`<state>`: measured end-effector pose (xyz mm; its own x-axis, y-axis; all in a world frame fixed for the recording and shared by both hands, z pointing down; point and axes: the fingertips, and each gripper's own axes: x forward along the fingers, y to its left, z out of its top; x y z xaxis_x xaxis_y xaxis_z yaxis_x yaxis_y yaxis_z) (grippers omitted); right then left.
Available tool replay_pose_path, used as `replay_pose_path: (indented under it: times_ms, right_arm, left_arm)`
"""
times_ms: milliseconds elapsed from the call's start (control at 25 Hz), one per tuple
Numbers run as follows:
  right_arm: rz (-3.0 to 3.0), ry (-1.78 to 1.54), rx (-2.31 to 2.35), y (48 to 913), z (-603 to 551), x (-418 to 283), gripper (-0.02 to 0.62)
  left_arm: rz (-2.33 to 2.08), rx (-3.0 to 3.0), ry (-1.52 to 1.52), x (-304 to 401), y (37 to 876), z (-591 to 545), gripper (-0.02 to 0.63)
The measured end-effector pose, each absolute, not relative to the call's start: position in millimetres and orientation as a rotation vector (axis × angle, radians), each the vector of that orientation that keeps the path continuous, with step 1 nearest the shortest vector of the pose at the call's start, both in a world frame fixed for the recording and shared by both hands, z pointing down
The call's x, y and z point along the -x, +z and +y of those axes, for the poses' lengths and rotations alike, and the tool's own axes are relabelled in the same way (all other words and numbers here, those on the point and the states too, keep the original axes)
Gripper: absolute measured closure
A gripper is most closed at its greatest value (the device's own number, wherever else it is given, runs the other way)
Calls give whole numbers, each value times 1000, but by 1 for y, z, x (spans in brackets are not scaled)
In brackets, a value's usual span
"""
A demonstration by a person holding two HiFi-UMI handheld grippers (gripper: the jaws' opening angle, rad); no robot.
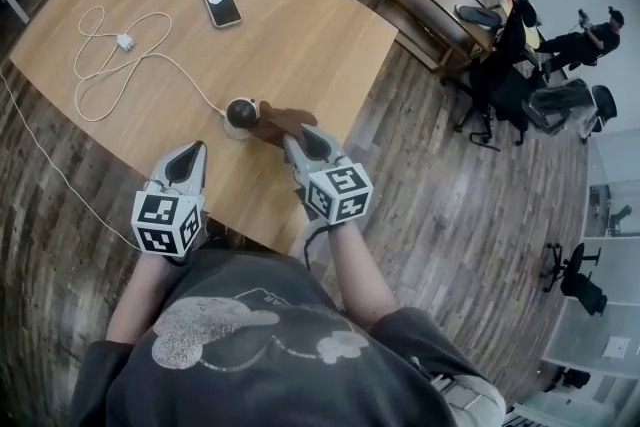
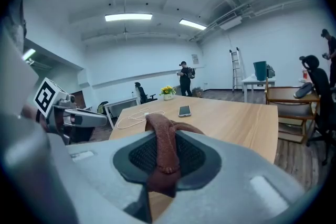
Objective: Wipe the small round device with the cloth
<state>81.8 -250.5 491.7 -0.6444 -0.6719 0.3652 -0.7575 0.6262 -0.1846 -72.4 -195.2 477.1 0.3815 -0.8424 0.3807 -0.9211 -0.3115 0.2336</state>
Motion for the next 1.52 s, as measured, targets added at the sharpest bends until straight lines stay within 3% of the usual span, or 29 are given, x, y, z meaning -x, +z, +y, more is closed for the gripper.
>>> replay_pose_path:
  times_ms: [680, 1160, 1520]
  right_arm:
    - [-2370, 637, -1012, 587, -248, -36, 532]
    - [-2600, 513, -1188, 443, -284, -64, 532]
    - [-2589, 602, -1121, 478, -326, -32, 532]
  left_arm:
    - [-1511, -2202, 287, 85, 490, -197, 588]
    - [-1498, -2210, 251, 88, 486, -206, 588]
    - [-1481, -2223, 263, 86, 484, -211, 588]
